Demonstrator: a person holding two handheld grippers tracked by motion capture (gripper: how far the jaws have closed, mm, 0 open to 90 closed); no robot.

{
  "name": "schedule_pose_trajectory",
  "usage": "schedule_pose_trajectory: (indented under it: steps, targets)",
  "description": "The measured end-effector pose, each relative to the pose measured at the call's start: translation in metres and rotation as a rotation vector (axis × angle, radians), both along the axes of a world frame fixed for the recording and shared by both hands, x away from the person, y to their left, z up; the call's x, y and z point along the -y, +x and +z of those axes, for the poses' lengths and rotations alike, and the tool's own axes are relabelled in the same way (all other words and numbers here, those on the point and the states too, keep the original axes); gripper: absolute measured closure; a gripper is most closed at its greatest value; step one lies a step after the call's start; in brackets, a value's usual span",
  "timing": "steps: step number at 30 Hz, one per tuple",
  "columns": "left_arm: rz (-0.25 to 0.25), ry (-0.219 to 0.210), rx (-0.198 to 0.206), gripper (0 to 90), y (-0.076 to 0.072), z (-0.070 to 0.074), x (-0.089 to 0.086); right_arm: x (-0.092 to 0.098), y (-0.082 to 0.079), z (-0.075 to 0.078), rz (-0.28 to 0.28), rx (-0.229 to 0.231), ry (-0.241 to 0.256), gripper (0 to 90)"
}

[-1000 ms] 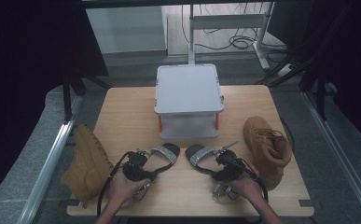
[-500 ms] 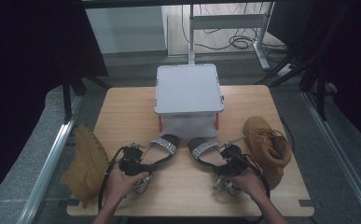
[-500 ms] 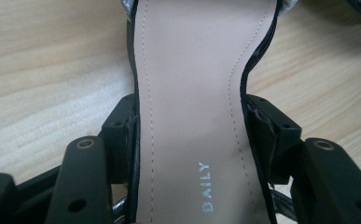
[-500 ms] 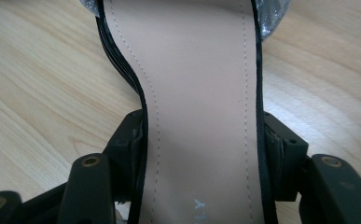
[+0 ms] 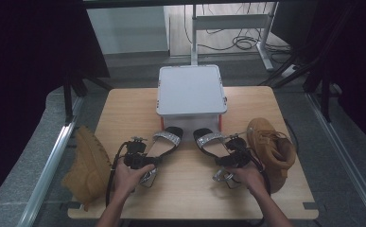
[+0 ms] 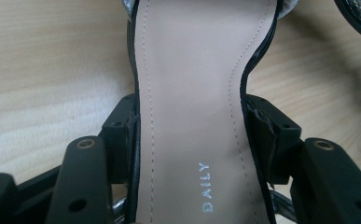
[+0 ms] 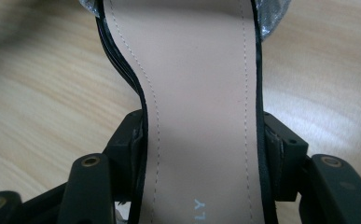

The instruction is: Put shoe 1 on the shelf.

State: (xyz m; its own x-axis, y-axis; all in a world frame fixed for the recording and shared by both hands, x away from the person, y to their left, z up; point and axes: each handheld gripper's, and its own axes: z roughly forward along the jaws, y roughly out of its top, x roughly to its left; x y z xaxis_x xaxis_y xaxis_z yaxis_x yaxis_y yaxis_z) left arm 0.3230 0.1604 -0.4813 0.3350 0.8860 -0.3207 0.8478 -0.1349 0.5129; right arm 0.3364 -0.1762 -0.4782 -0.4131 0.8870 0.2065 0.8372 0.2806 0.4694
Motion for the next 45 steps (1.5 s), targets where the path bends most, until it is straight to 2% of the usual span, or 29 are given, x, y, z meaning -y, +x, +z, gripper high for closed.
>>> schedule_pose_trajectory:
  steps: [3, 9, 13, 15, 26, 30, 45]
  targets:
    - [0.014, 0.014, 0.002, 42.3, 0.005, 0.002, 0.004, -0.004, 0.005, 0.003, -0.012, 0.006, 0.01, 41.6]
    - [0.045, 0.002, 0.01, 42.3, 0.014, 0.004, 0.011, -0.014, 0.015, 0.004, -0.04, 0.002, 0.01, 41.7]
    - [0.066, 0.004, 0.005, 42.3, 0.022, 0.006, 0.017, -0.019, 0.023, 0.005, -0.054, -0.021, 0.027, 41.6]
    - [0.074, 0.001, 0.0, 42.3, 0.026, 0.005, 0.02, -0.02, 0.028, 0.005, -0.08, -0.029, 0.032, 41.6]
    - [0.123, 0.021, 0.007, 42.3, 0.04, 0.002, 0.032, -0.028, 0.045, 0.001, -0.182, -0.012, -0.005, 41.6]
    - [0.139, 0.019, 0.01, 42.3, 0.045, -0.001, 0.035, -0.032, 0.05, -0.001, -0.216, -0.015, 0.001, 41.6]
    - [0.188, 0.023, 0.007, 42.3, 0.06, -0.013, 0.054, -0.044, 0.062, -0.011, -0.281, -0.012, 0.026, 41.6]
